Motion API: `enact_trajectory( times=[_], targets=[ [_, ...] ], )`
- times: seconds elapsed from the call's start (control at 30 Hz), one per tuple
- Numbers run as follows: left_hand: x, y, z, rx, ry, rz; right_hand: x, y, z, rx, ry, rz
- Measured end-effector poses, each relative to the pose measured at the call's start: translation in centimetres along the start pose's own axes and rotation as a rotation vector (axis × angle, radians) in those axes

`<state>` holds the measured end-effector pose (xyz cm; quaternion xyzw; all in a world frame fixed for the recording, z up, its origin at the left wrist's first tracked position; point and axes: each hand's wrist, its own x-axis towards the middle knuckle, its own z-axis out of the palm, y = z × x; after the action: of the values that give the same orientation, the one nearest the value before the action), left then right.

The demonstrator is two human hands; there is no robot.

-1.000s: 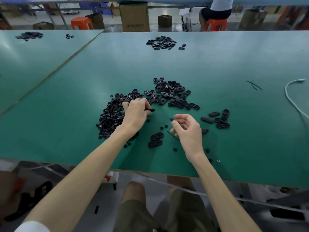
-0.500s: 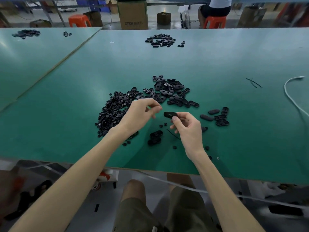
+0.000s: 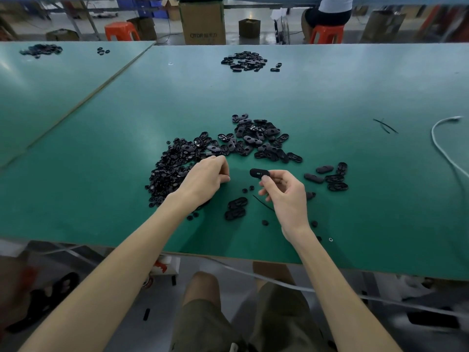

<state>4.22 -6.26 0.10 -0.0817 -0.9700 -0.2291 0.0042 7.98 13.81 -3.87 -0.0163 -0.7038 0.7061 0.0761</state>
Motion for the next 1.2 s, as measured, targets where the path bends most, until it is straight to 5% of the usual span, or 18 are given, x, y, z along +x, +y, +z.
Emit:
enact_trajectory(
  times=[0.2, 0.5, 1.2],
  targets=[
    [-0.5, 2.0, 0.9, -0.603, 0.075, -0.048, 0.0, 0.0, -0.1, 0.004, 0.012, -0.011],
    [-0.8, 3.0, 4.6, -1.099, 0.221, -0.147, 0.0, 0.1, 0.0, 0.027, 0.046, -0.005],
    [-1.2, 2.1, 5.3, -1.123, 0.208, 0.015, 0.1, 0.2, 0.0, 0.007, 0.024, 0.001]
  ],
)
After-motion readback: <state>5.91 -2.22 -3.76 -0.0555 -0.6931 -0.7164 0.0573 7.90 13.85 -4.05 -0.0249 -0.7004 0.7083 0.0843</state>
